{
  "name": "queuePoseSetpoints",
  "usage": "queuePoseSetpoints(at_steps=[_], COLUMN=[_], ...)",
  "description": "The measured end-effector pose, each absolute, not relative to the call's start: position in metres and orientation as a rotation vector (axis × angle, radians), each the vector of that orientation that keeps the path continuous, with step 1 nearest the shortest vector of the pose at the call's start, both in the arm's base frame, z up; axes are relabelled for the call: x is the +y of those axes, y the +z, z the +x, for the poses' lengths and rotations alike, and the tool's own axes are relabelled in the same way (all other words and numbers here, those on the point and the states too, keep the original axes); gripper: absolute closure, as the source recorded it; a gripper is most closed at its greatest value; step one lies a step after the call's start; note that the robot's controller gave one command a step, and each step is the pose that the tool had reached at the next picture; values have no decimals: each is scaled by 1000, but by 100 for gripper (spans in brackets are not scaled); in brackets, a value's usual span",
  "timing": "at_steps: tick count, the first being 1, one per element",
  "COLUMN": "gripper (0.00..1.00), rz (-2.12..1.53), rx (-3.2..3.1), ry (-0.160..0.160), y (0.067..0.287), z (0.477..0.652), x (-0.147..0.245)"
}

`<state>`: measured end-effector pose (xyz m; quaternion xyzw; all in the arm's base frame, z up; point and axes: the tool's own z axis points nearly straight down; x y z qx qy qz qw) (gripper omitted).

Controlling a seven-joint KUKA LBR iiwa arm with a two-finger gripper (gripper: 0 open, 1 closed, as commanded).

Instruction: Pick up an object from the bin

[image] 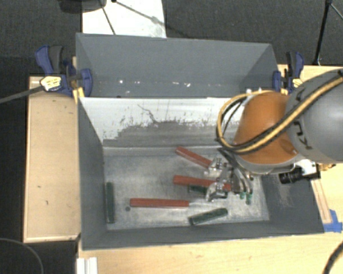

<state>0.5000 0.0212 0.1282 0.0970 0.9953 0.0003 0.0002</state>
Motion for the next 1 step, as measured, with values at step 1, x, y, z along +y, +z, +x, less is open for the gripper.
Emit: queuePoseSetpoints(at_steps=[1], gripper=[100], rz=[303], rx=[3126], ry=[1], y=[140], z=[500], x=[21])
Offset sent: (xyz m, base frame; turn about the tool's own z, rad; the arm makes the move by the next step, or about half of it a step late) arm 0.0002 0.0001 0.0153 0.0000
